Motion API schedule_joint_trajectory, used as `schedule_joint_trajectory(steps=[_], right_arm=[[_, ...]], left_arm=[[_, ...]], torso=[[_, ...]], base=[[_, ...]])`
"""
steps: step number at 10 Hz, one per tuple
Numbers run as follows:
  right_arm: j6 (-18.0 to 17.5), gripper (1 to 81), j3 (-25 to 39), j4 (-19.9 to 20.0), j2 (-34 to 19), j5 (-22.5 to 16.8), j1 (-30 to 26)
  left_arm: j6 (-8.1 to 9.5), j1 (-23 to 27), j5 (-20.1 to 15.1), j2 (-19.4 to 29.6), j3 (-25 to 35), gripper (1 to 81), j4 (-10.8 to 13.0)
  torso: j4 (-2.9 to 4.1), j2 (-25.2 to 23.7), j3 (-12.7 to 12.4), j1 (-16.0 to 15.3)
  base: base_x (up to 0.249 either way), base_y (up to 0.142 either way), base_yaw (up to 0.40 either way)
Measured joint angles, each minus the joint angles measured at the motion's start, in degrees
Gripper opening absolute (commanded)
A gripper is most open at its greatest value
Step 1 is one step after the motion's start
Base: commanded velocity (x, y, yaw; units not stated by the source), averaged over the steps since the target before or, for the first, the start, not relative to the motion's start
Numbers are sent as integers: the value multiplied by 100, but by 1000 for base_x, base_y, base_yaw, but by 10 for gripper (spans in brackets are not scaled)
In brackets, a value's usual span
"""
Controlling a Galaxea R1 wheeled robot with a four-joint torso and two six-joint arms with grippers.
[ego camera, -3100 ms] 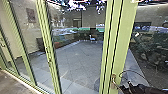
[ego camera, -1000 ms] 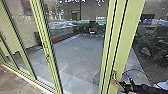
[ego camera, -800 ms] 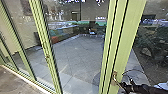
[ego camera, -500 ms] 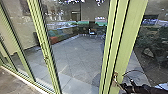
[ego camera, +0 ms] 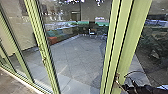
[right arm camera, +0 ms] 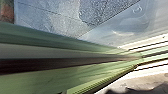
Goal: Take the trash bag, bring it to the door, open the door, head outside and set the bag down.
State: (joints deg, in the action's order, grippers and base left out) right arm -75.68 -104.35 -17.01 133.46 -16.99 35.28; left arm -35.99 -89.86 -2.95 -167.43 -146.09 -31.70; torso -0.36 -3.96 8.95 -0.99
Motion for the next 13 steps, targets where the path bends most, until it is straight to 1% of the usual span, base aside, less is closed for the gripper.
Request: schedule_joint_trajectory(steps=[3,5,7,9,11,13], right_arm=[[2,811,143,-129,-132,-50,-63],[-78,811,176,-162,-146,-180,-133],[-17,811,372,-319,-240,-364,-185],[169,811,645,-457,-343,-695,-284],[250,811,841,-468,-395,-1081,-375],[344,811,898,-422,-427,-1409,-469]], left_arm=[[0,61,1,0,0,10,0],[2,9,1,-2,0,10,0],[0,11,0,0,0,10,2],[0,11,-2,-2,0,10,2],[0,11,-11,-2,0,10,2],[0,11,-35,-2,0,10,2]], torso=[[0,5,4,-9],[0,7,9,-11],[0,11,13,-15],[0,13,17,-18],[0,13,22,-15],[0,15,26,-15]], base=[[22,0,0],[0,0,0],[0,0,0],[0,0,0],[0,0,0],[0,0,0]])
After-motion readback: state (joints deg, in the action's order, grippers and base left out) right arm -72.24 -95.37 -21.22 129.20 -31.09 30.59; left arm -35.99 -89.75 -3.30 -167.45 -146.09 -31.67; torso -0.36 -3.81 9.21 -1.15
